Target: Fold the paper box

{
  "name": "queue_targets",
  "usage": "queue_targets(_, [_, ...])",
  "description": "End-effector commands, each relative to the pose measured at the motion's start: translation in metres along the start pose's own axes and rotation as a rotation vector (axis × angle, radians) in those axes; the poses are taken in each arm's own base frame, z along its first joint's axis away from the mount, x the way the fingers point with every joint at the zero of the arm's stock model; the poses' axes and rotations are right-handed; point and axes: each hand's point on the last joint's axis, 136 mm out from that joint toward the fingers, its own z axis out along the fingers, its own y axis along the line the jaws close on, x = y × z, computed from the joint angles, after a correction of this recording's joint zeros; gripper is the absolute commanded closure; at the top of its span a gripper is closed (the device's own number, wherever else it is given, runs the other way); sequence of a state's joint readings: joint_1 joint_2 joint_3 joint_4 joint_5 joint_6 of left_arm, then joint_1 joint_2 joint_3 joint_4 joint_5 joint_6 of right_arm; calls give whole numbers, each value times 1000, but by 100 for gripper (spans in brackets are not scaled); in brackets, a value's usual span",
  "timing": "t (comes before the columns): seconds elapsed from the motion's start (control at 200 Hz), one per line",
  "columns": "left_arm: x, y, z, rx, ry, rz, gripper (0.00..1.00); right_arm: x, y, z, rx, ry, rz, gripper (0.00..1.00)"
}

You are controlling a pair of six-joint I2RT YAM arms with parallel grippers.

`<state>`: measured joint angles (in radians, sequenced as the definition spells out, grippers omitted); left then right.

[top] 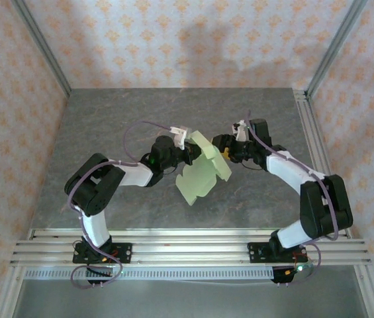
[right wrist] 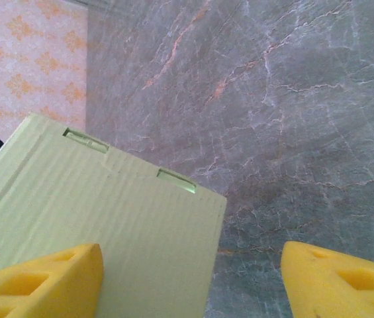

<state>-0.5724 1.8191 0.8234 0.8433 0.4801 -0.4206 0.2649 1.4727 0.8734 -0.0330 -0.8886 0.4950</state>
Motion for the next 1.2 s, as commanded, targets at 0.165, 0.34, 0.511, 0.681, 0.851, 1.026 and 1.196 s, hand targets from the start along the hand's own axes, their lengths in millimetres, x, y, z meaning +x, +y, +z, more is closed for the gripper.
queue_targets(0.165, [-18, -3, -12, -27, -70, 65, 100, -8, 4, -30, -2, -51, -1, 27])
queue_targets(0.34, [-4, 3, -12, -46, -14, 149, 100, -24, 14, -50, 40, -107, -63, 26])
queue_targets(0.511, [6, 11, -16, -86, 12, 212, 100, -34, 15, -56, 111, -122, -117, 24])
queue_targets(0.681, [12, 18, -21, -122, 17, 235, 100, -39, 25, -57, 126, -118, -170, 24])
queue_targets(0.851, [17, 11, -20, -106, 33, 285, 100, -33, 40, -34, 175, -18, -267, 20])
queue_targets(1.026, [13, 4, -21, -84, 22, 289, 100, -28, 50, -7, 159, 47, -244, 25])
queue_targets(1.196, [12, -2, -21, -58, 24, 292, 100, -9, 58, 15, 86, 144, -193, 29])
